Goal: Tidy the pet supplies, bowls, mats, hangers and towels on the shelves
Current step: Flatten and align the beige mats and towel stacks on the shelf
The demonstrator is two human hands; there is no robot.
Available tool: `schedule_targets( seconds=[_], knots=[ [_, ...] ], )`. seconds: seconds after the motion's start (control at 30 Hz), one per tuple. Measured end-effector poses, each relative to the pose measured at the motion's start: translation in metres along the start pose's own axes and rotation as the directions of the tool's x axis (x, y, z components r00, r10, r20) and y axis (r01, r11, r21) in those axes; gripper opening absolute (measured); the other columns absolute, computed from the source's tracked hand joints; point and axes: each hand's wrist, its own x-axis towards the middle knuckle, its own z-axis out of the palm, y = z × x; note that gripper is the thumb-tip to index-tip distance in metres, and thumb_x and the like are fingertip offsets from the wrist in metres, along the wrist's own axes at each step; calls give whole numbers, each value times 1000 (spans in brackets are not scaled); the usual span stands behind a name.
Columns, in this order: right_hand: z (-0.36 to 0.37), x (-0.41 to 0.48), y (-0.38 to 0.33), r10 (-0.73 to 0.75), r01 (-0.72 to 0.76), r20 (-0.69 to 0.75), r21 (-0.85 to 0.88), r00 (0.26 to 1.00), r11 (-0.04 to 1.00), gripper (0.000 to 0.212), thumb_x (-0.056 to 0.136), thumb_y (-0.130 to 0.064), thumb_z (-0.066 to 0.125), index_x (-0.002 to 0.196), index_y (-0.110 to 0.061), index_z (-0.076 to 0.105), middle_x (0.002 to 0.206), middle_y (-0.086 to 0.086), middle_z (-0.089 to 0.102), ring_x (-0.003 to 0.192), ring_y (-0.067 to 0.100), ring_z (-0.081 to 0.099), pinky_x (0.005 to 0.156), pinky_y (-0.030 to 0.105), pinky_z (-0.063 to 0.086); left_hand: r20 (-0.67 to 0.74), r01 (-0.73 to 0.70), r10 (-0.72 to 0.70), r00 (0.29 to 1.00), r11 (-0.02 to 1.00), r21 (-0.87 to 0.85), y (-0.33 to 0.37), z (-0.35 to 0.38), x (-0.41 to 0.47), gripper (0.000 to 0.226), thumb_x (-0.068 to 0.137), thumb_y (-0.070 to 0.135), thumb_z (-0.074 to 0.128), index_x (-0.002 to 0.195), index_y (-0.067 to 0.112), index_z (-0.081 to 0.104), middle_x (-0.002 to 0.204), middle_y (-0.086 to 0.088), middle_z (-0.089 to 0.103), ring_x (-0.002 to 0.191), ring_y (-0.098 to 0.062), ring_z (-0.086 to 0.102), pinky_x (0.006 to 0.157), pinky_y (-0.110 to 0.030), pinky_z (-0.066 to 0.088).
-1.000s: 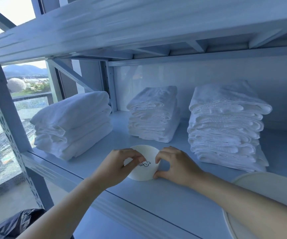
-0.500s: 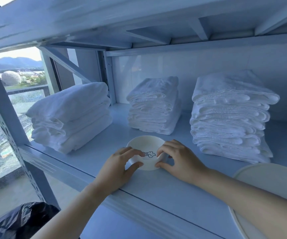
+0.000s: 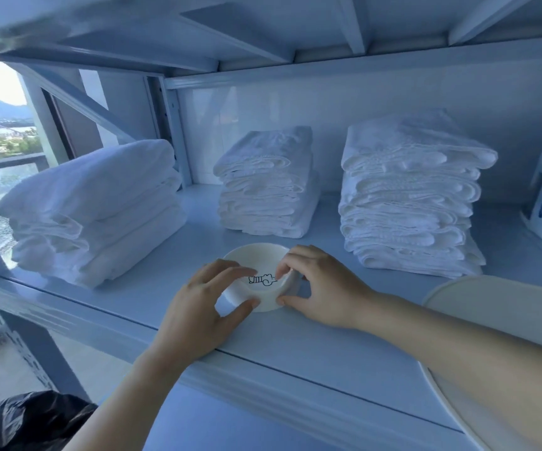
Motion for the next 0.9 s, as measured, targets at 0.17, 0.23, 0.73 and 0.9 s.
schedule_targets(
  seconds=[0.17, 0.23, 0.73, 0.9],
  knots=[
    [-20, -32, -1, 33, -29, 70, -54, 997, 998, 55, 80, -38, 69, 130, -30, 46, 133, -13, 43, 123, 1, 34, 101, 14, 27, -77, 3, -8, 997, 998, -69, 16, -1, 0, 31, 87, 42, 56, 113, 27, 63, 118, 10, 54, 87, -12, 55, 61, -17, 37],
    [-31, -46, -5, 66, -60, 91, -70, 994, 996, 62, 83, -42, 64, 137, -35, 35, 143, -18, 32, 129, -3, 27, 102, 12, 22, -87, -36, 29, 996, 997, -74, 32, 0, 1, 28, 89, 39, 53, 110, 25, 65, 115, 10, 55, 87, -15, 56, 63, -19, 39],
    [-167, -323, -67, 494, -563, -335, -153, 803, 812, 40, 87, -38, 60, 123, -22, 55, 121, -11, 55, 113, -1, 46, 91, 7, 30, 42, -268, 333, 942, 822, -502, 304, 62, -39, 15, 88, 32, 58, 101, 31, 65, 99, 25, 58, 88, 14, 51, 70, 0, 35],
    [-205, -448, -120, 605, -735, -498, -102, 621, 671, 27, 87, -33, 62, 110, -19, 62, 110, -12, 60, 104, -3, 51, 85, 6, 35, 122, -309, 508, 853, 680, -665, 411, 84, -81, 14, 85, 31, 60, 99, 35, 64, 99, 27, 58, 96, 17, 49, 77, 3, 30]
  ],
)
